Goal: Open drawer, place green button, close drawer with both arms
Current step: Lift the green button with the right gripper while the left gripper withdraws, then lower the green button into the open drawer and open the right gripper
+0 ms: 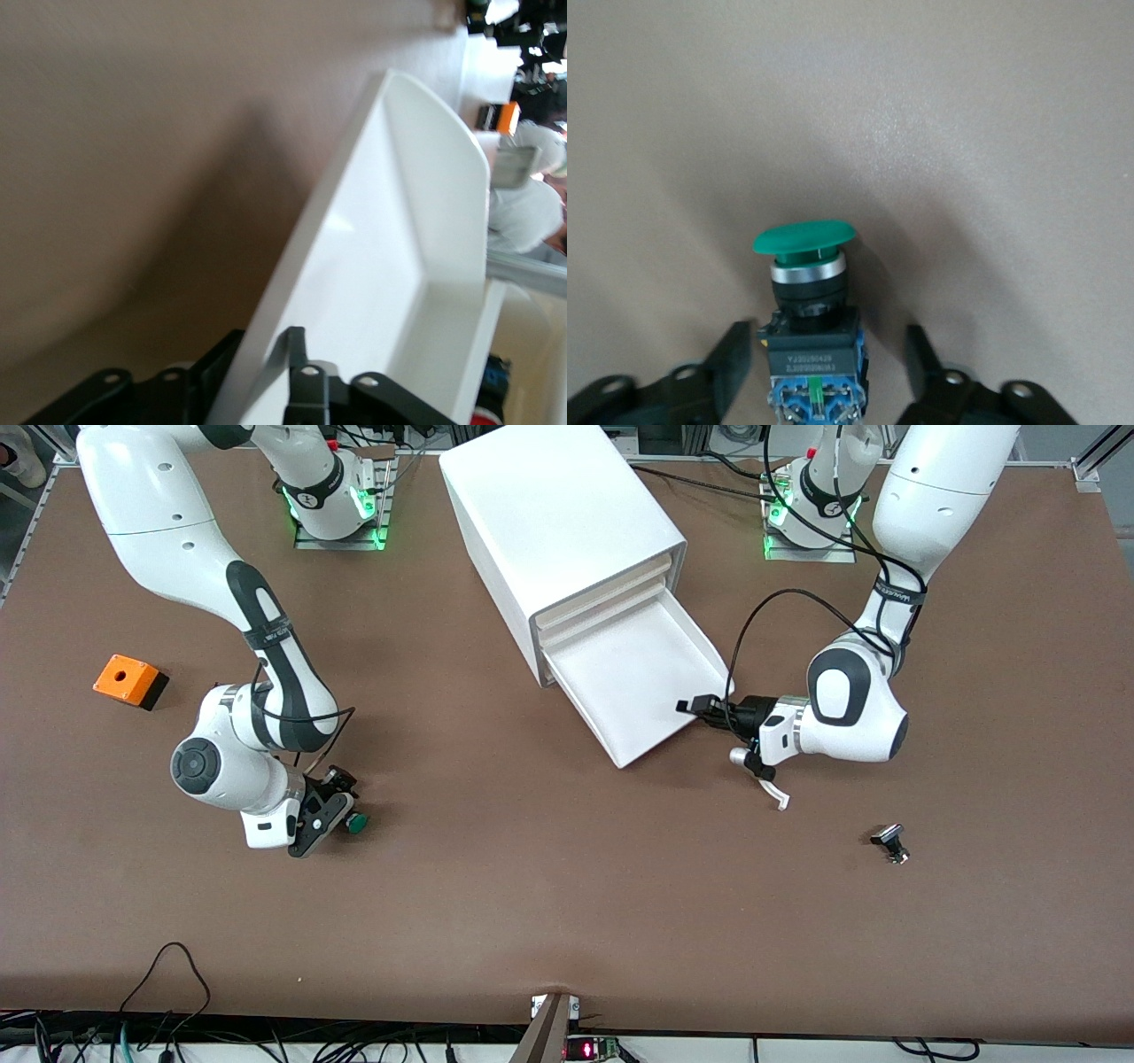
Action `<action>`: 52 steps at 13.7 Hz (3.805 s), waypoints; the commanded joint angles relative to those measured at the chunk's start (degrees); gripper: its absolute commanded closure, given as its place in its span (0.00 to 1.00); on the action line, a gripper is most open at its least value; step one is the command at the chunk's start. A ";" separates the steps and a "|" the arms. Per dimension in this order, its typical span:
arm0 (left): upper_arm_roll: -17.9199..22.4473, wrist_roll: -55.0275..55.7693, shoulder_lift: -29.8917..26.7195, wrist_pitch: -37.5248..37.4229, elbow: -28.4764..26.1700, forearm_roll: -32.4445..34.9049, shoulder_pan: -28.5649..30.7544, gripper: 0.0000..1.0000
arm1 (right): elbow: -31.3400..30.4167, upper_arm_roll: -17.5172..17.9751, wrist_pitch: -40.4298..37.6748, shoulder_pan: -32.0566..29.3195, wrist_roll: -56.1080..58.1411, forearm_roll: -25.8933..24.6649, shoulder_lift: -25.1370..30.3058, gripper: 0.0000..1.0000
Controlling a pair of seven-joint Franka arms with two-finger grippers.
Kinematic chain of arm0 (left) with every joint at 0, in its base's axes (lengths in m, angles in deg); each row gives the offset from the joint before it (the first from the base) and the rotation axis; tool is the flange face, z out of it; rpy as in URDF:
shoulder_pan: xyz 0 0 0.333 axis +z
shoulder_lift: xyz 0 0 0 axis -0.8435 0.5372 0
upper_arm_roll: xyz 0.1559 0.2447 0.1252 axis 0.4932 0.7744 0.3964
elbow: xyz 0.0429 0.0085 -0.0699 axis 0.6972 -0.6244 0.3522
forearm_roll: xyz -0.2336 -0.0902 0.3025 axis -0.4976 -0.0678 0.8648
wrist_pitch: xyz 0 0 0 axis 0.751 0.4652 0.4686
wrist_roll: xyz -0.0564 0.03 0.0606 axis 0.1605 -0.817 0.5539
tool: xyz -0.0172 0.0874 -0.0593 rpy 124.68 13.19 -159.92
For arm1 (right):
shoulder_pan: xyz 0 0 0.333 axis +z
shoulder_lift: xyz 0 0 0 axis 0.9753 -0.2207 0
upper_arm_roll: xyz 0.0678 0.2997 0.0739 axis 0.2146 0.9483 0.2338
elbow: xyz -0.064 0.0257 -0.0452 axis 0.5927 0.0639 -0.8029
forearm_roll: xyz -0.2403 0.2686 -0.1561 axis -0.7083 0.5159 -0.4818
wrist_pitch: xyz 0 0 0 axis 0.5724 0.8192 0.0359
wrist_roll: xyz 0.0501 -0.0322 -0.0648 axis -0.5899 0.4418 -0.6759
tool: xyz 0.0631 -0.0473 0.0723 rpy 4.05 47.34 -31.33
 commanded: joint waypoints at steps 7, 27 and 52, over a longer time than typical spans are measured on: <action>2.19 0.95 -6.54 7.14 11.22 16.16 5.70 0.00 | 0.72 0.53 -2.41 0.24 0.07 0.83 2.29 0.84; 4.22 22.22 -29.57 -18.61 19.95 61.36 14.06 0.00 | 15.58 9.58 -10.77 25.01 -5.03 -2.34 7.04 0.84; 4.13 22.93 -32.03 -18.16 16.87 61.89 13.71 0.00 | 15.49 3.96 -5.41 47.08 -9.92 -16.93 -3.68 0.35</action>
